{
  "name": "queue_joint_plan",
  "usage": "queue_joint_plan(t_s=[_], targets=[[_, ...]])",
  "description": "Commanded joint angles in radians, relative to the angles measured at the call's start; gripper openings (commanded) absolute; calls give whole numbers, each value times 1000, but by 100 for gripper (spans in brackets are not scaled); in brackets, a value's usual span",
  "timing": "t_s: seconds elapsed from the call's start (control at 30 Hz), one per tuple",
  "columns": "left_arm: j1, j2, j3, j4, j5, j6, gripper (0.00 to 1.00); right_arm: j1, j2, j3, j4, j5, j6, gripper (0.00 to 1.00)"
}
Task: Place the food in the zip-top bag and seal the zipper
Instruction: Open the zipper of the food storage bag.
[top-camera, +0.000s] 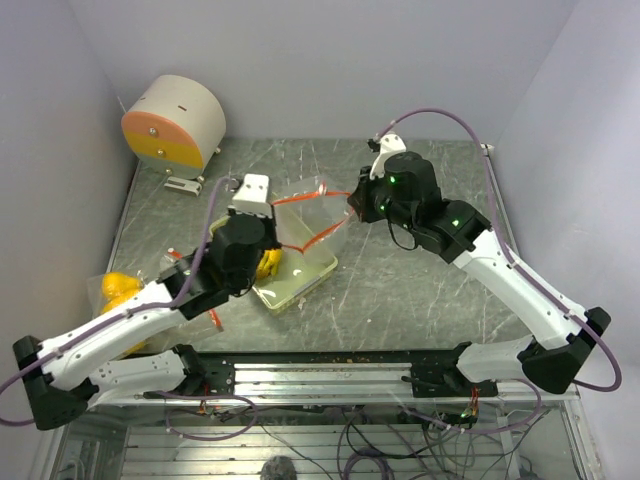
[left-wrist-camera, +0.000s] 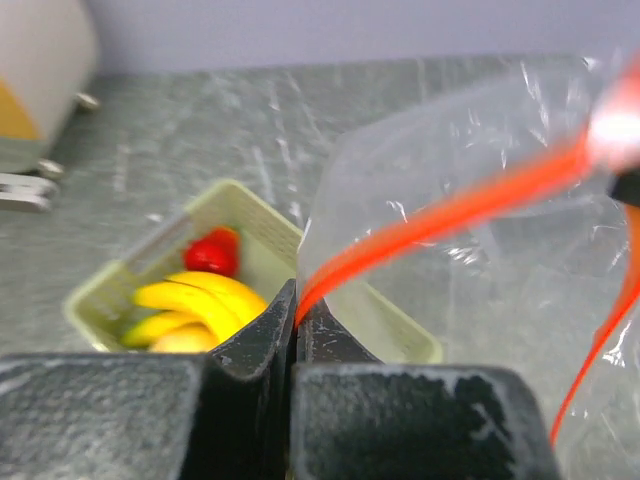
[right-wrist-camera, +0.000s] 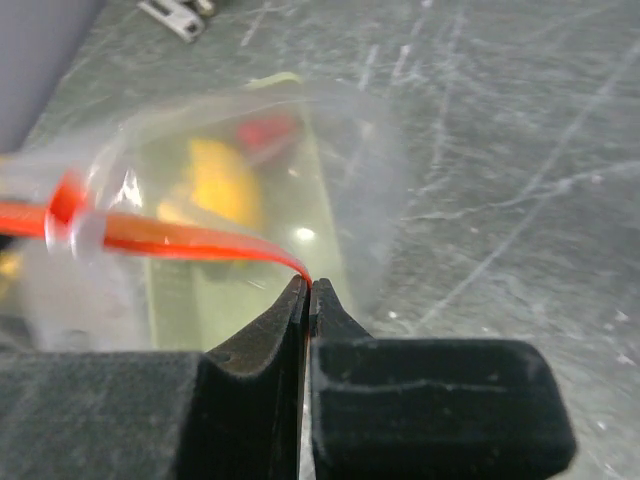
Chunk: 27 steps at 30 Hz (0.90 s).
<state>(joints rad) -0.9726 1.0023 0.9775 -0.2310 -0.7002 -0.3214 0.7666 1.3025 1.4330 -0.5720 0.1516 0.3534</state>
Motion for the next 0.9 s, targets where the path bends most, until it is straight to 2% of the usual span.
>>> queue_joint_plan(t_s=[0.0,0.07,0.17,0.27,0.37,0.47,0.63,0.87], targets=[[-4,-90,115,-202,-293,74,7,5,21,50,-152,239,-15,0],[-5,-130,136,-232,-312,104,7,6,38,56,-143,230,-11,0],[-4,-175,190,-308,-359,134,7,17,82,84,-75,125,-10,0],[-3,-198,259,-419,-460,149,7,47,120,91,55,-11,0,0],[-4,-216,311,-504,-532,165,7,79,169,72,217,-214,26,0],[-4,-223,347,-599,-608,142,7,129,262,79,332,-314,41,0],[-3,-238,334,-719,-694,80,7,168,382,71,421,-350,42,0],[-4,-230,235,-773,-657,-18,7,165,471,56,386,-239,8,0]])
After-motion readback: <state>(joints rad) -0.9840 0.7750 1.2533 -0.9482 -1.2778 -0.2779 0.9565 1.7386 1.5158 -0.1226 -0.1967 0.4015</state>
